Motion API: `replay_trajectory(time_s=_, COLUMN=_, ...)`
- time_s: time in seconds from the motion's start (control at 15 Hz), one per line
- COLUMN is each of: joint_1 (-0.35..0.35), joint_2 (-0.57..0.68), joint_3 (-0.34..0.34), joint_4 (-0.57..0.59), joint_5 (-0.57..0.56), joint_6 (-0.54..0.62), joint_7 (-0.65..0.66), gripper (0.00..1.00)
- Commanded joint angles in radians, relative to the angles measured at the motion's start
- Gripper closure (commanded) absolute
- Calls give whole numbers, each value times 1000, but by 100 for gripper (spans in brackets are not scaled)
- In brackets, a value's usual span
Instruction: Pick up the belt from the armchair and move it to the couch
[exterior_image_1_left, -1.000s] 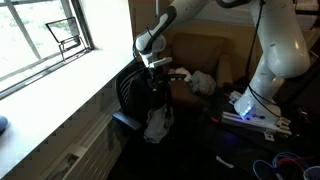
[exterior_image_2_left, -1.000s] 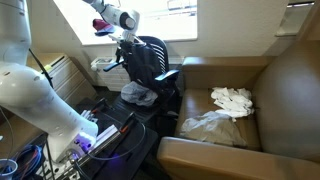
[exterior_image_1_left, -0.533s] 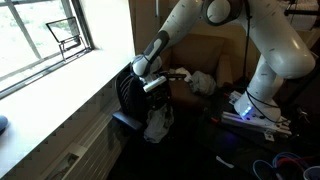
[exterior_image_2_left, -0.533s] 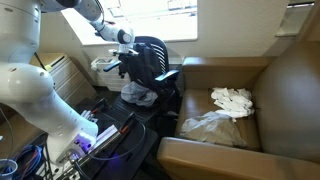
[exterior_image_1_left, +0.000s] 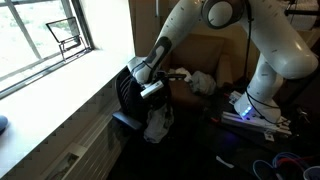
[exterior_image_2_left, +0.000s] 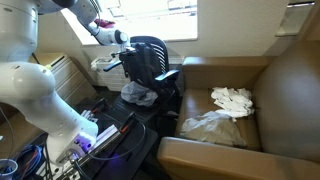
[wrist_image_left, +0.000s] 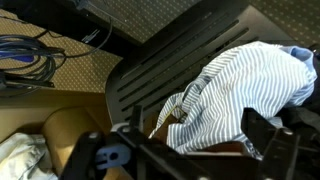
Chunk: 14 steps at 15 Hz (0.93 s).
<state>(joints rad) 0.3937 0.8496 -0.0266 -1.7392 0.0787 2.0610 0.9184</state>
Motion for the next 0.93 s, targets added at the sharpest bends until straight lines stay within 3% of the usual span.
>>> replay_trajectory(time_s=0.0, joint_1=82, joint_2=-21, joint_3=-49, joint_4=-52, joint_5=-143, joint_6=99, joint_7=139, gripper=0)
replay_trajectory(time_s=0.07, joint_1=103, joint_2=-26, joint_3=-59, joint_4=-64, joint_5=-187, joint_6=132, joint_7=188, gripper=0)
replay_trajectory(time_s=0.13, joint_1=44, joint_2=2, joint_3=-11, joint_4=-8, joint_5=-148, joint_6=67, joint_7=141, gripper=0)
replay_trajectory(time_s=0.27, joint_1=55, joint_2=3, joint_3=-7, joint_4=-10, joint_5=-161, joint_6=73, joint_7=161, gripper=0)
replay_trajectory(time_s=0.33, joint_1=91, joint_2=-5, joint_3=-37, joint_4=-32, joint_5=-192, joint_6=163, joint_7=230, gripper=0)
replay_trajectory(time_s=0.6, joint_1=155, joint_2=15, joint_3=-109, joint_4=-29, joint_5=-334, joint_6=335, joint_7=418, gripper=0)
replay_trajectory(time_s=0.73, joint_1=204, joint_2=37, joint_3=-171, joint_4=-18, joint_5=-430, joint_6=369, joint_7=534, gripper=0)
replay_trajectory(time_s=0.8, joint_1=200, joint_2=49, joint_3=-174, joint_4=-1, joint_5=-441, joint_6=322, joint_7=553, gripper=0)
replay_trajectory(time_s=0.87, joint_1=166, joint_2=26, joint_3=-127, joint_4=-12, joint_5=-419, joint_6=323, joint_7=512, gripper=0)
